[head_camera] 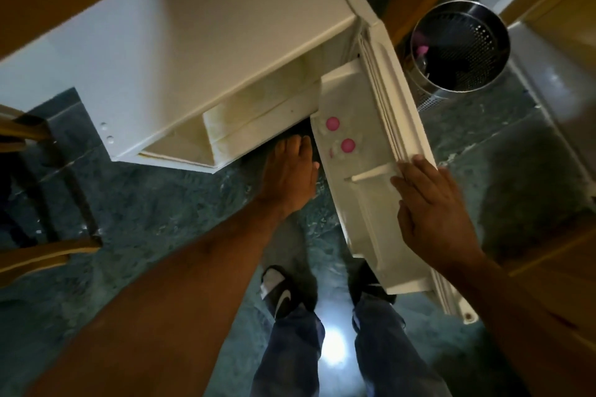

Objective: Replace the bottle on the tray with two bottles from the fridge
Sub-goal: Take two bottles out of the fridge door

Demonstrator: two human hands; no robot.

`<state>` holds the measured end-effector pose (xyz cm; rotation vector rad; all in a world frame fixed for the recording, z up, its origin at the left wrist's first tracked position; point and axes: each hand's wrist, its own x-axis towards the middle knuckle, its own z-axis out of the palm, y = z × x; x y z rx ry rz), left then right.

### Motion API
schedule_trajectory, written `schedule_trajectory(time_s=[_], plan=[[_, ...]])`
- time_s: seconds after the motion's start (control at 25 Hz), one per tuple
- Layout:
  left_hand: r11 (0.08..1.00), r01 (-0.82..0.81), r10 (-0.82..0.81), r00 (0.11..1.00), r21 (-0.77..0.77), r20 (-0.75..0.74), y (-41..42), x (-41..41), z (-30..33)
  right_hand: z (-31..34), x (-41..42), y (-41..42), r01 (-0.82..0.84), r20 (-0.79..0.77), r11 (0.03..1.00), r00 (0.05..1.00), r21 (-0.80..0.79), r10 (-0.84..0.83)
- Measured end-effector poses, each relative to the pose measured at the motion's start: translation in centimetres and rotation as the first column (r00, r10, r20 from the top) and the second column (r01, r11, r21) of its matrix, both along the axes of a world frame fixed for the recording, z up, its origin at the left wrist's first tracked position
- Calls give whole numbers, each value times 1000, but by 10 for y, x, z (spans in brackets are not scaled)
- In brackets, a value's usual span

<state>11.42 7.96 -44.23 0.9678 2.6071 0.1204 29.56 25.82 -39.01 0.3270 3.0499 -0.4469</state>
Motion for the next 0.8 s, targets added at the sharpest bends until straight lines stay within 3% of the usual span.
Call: schedule_trajectory(time_s=[0.16,0.32,0.44,0.52,0.6,0.72,0.8], plan=[[996,92,-92,996,8,-1,26,-13,-12,3,4,15,25,23,998,999,52,-26],[971,239,-239,971,10,-9,53,-37,-32,4,-5,7,225,-76,974,972,38,-222],[912,401,-405,913,88,42,67,-50,-45,1,-20,-41,331,-267,933,895,-139,-357],[863,498,-504,861,87,67,70,-59,-62,-17,-41,-84,368,-225,872,865,-324,-449],[855,513,-519,847,78,112,71,-66,-69,-35,-65,-108,496,-9,725,822,-478,-569],[865,495,-502,850,81,159,77,-72,-73,-70,-102,-96,775,357,361,580,-519,-732],[854,513,-520,834,90,185,83,-76,-76,-94,-125,-76,819,424,174,451,-547,-785]])
